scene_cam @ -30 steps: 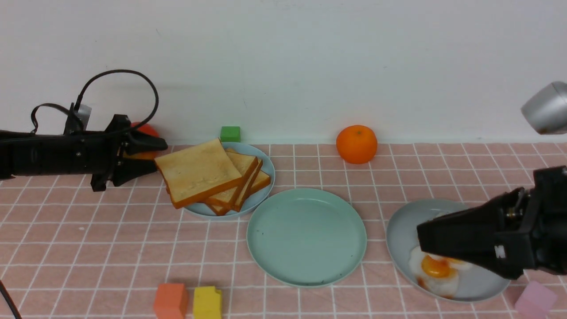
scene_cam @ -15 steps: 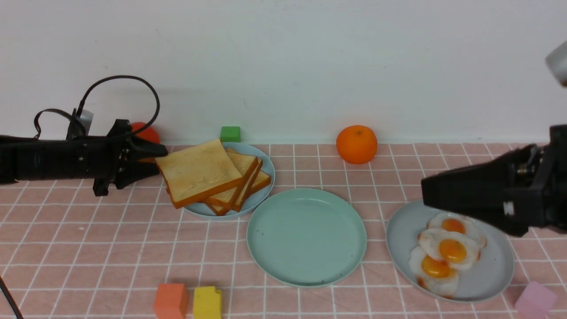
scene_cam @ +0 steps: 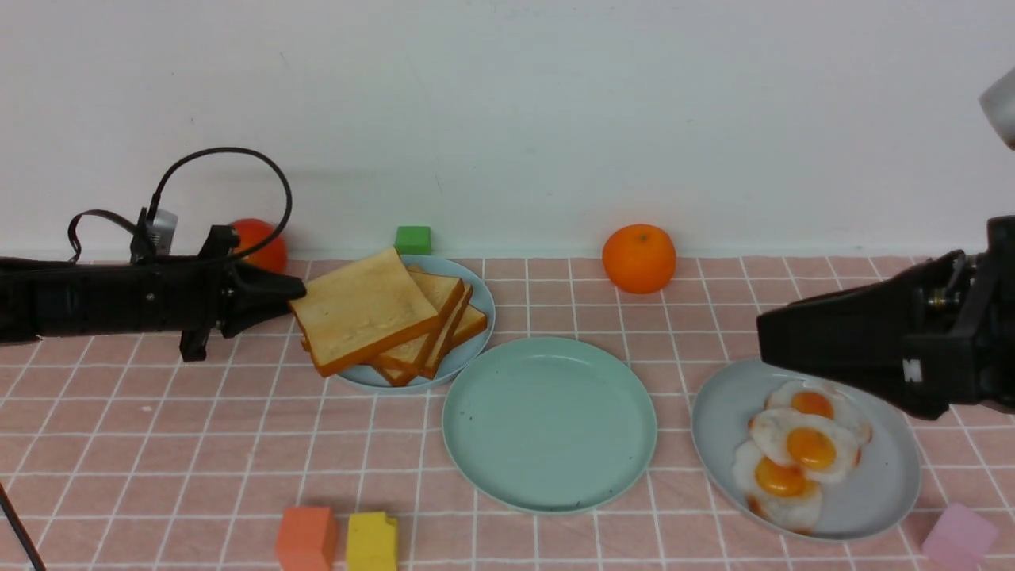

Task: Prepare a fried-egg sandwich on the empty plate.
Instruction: Use the left arm to grab a slice of bread, then use the left arm to put a slice of bread into the empty plate in the middle, then use the right arm to grab a fried egg, then use the right arm to place the fried egg on the slice of bread in the middle, then use the left arm to grab a slice of bread

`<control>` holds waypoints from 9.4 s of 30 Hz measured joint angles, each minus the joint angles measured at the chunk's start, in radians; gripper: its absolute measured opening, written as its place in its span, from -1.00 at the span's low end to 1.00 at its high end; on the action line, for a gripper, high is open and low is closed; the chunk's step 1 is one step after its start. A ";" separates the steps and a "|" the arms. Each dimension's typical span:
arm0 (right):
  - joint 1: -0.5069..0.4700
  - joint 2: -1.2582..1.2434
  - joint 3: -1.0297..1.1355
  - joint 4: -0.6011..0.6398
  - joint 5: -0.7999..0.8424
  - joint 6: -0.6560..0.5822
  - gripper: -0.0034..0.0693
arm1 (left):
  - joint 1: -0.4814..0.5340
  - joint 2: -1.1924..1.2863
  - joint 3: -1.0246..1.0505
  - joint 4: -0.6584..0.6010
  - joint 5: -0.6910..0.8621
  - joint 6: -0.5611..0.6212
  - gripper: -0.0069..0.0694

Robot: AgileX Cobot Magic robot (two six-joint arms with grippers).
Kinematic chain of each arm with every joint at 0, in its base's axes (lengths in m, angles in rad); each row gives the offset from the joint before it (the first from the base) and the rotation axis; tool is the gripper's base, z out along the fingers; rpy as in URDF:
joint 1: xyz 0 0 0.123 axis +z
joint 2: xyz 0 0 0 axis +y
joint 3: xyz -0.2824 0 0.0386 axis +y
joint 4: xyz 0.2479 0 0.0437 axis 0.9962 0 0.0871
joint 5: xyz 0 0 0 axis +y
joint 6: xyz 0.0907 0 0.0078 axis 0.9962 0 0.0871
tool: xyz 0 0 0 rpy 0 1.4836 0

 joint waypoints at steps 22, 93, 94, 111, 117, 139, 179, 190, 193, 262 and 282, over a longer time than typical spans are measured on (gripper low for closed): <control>0.000 0.000 0.000 -0.265 0.092 0.227 -0.12 | -0.134 -0.371 -0.023 0.151 0.138 0.016 -0.67; -0.404 0.447 0.109 -0.242 -0.174 0.454 0.24 | -0.444 -1.063 0.256 0.916 -0.154 -0.407 0.16; -0.404 0.470 0.109 -0.241 -0.185 0.449 0.24 | -0.444 -1.093 0.296 0.921 -0.185 -0.403 0.14; -0.448 0.710 0.109 0.009 -0.303 0.152 0.24 | -0.444 -1.318 0.628 0.737 -0.270 -0.251 0.12; -0.500 0.742 0.109 0.179 -0.282 0.008 0.24 | -0.444 -1.318 0.628 0.730 -0.270 -0.251 0.12; -0.507 0.806 0.108 0.352 -0.255 -0.185 0.22 | -0.444 -1.315 0.628 0.729 -0.270 -0.250 0.12; -0.301 0.684 0.095 0.751 -0.011 -0.557 -0.66 | -0.444 -1.315 0.628 0.728 -0.284 -0.250 0.11; -0.114 0.915 -0.105 0.809 -0.077 -0.584 -0.67 | -0.444 -1.315 0.628 0.727 -0.265 -0.250 0.11; -0.110 0.974 -0.124 0.829 -0.110 -0.580 -0.67 | -0.444 -1.315 0.628 0.729 -0.262 -0.250 0.11; 0.169 0.255 -0.047 -0.322 0.109 0.235 0.63 | -0.158 -0.075 -0.154 0.584 -0.102 -0.295 0.17; 0.169 0.255 -0.047 -0.345 0.124 0.249 0.63 | -0.158 -0.129 -0.156 0.590 -0.094 -0.273 -0.51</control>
